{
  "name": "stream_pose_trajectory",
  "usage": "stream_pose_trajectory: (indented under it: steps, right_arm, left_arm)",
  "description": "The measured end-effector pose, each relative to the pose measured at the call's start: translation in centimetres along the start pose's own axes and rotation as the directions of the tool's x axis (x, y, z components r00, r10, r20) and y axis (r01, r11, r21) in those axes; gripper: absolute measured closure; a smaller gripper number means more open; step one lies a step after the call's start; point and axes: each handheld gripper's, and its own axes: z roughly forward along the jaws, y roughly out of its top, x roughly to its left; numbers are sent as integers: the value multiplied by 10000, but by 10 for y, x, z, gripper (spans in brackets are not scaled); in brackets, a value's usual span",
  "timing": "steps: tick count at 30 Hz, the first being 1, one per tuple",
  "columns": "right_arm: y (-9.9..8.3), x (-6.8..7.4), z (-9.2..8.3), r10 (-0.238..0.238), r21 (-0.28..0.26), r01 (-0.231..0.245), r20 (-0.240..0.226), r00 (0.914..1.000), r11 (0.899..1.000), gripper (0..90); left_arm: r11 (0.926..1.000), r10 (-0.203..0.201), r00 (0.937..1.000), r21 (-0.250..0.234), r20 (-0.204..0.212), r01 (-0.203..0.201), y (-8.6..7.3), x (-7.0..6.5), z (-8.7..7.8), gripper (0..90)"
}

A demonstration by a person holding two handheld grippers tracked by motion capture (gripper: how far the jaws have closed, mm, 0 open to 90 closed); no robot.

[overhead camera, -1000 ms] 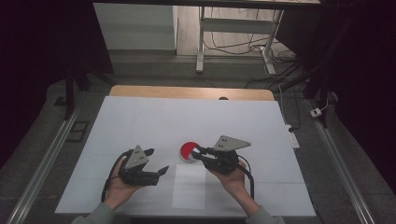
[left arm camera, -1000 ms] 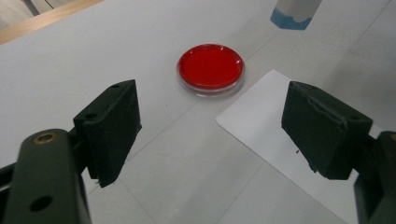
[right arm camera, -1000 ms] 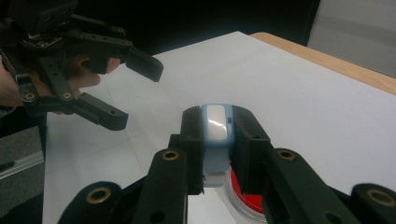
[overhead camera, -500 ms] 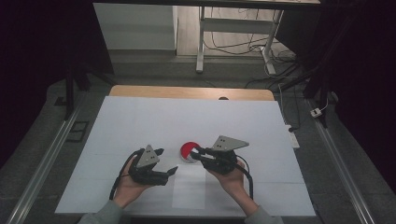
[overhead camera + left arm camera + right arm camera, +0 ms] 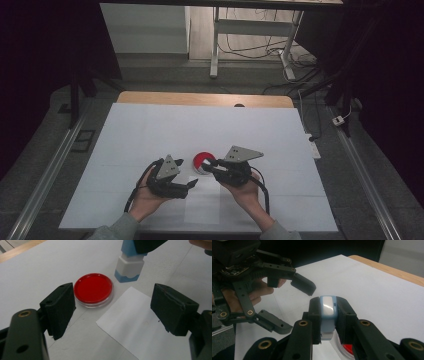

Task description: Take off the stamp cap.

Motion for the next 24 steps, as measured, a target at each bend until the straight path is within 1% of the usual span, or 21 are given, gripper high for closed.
stream_pose_trajectory:
  steps: [5, 11, 12, 16, 24]
  right_arm:
    - [-1, 0, 2, 47, 24, -47, 8, 10000, 10000, 749]
    - [-1, 1, 4, 98, -32, -98, 12, 10000, 9999, 749]
    - [-1, 2, 4, 123, -122, -123, 28, 9999, 9999, 749]
    - [-1, 2, 4, 235, -230, -233, 54, 9997, 9995, 749]
    - [-1, 2, 5, 252, -307, -249, 95, 9996, 9992, 748]
  left_arm:
    - [9999, 45, 10000, 91, -4, -45, 1, -2, 4, 203]
    - [9998, 91, 9998, 166, -154, -89, 3, -5, 11, 212]
    - [9998, 107, 9997, 174, -198, -103, 4, -5, 13, 217]
    - [9998, 102, 9998, 145, -194, -99, 5, -7, 17, 233]
    - [9999, 105, 9995, 94, -293, -103, 8, -9, 22, 263]
